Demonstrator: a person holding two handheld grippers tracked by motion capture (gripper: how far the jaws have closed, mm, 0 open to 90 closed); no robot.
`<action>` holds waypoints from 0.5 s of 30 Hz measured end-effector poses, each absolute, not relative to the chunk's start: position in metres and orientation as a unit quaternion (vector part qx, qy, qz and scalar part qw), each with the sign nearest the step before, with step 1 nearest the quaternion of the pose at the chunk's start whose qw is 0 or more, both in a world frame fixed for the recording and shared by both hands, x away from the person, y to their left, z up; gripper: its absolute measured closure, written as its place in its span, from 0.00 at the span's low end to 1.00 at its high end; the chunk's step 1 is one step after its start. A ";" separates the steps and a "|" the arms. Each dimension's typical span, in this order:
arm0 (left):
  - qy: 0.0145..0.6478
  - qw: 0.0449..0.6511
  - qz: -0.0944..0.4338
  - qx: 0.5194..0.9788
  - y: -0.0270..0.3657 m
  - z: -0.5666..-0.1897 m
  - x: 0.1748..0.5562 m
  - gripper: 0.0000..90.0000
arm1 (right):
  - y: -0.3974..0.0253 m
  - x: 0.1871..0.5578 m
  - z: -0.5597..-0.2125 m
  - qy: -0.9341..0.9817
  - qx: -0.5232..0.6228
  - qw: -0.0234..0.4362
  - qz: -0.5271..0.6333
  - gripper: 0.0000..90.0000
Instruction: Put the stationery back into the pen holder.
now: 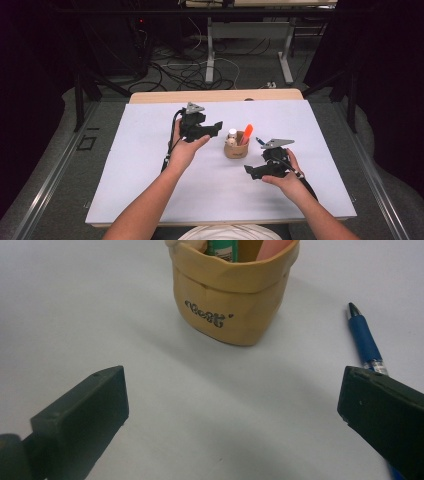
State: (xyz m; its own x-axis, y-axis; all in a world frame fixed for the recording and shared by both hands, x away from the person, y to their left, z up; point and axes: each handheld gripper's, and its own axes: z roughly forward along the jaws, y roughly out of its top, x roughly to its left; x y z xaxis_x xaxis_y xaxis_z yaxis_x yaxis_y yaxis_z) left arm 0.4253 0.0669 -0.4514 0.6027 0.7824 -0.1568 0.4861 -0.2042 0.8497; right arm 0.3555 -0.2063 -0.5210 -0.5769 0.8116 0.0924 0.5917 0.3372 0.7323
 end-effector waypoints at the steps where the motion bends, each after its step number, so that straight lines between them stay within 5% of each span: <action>1: 0.416 0.473 0.158 0.760 0.069 -0.451 0.424 0.31 | -0.206 0.355 -0.521 0.804 0.436 0.146 0.376 0.00; 11: 0.426 0.472 0.172 0.752 0.095 -0.454 0.411 0.17 | -0.209 0.364 -0.513 0.824 0.418 0.152 0.351 0.04; 15: 0.430 0.477 0.171 0.747 0.106 -0.457 0.406 0.13 | -0.212 0.369 -0.506 0.831 0.413 0.151 0.340 0.17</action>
